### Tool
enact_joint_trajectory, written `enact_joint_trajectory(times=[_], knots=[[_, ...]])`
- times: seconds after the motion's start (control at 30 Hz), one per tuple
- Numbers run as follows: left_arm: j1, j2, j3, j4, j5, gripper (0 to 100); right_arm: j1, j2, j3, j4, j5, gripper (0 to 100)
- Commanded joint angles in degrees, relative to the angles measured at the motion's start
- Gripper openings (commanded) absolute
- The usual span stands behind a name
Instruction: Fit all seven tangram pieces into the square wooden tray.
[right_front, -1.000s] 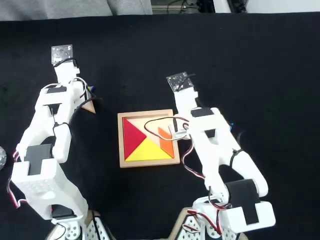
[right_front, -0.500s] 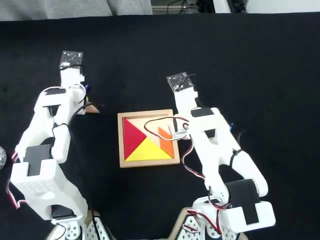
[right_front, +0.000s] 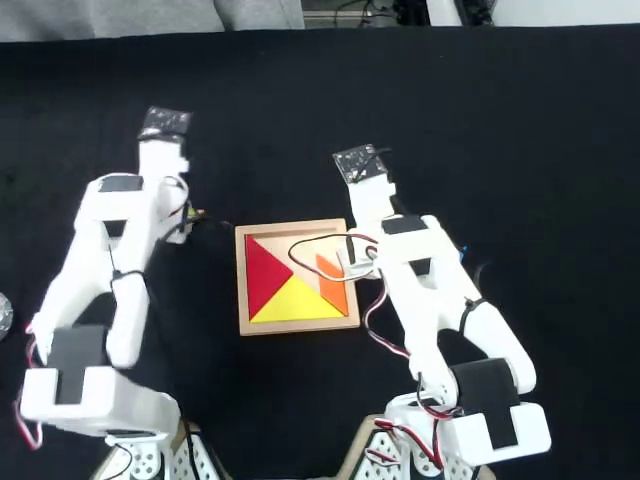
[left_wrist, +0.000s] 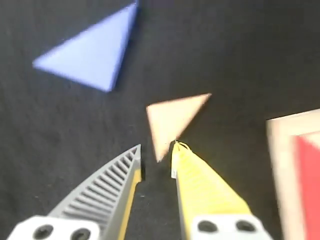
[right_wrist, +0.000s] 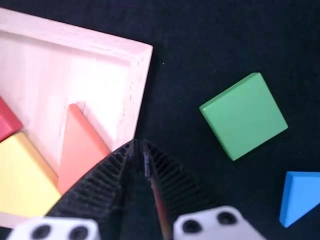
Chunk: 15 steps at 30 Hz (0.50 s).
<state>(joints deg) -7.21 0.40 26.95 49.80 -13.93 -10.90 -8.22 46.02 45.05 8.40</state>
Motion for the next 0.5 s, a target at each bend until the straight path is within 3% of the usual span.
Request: enact_joint_trajectory(times=[0.0, 0.13, 0.23, 0.3, 0.47], knots=[[1.36, -6.33, -0.84, -1.58, -0.35, 12, 0.88, -3.91, -0.40, -1.05, 0.35, 1.1], [1.80, -5.80, -3.74, -2.02, -10.73, 16, 0.79, -3.82, -0.40, -1.05, 0.35, 1.1], [2.33, -1.41, -7.60, 2.90, -18.11, 29, 0.79, -3.56, -0.40, -1.05, 0.35, 1.1], [1.45, 3.16, -11.91, 7.21, -22.15, 31, 0.88, -3.56, -0.40, -1.14, 0.35, 1.1], [-0.75, 14.51, -23.60, 13.01, -23.21, 31, 0.97, -3.56, -0.48, -1.14, 0.35, 1.1]])
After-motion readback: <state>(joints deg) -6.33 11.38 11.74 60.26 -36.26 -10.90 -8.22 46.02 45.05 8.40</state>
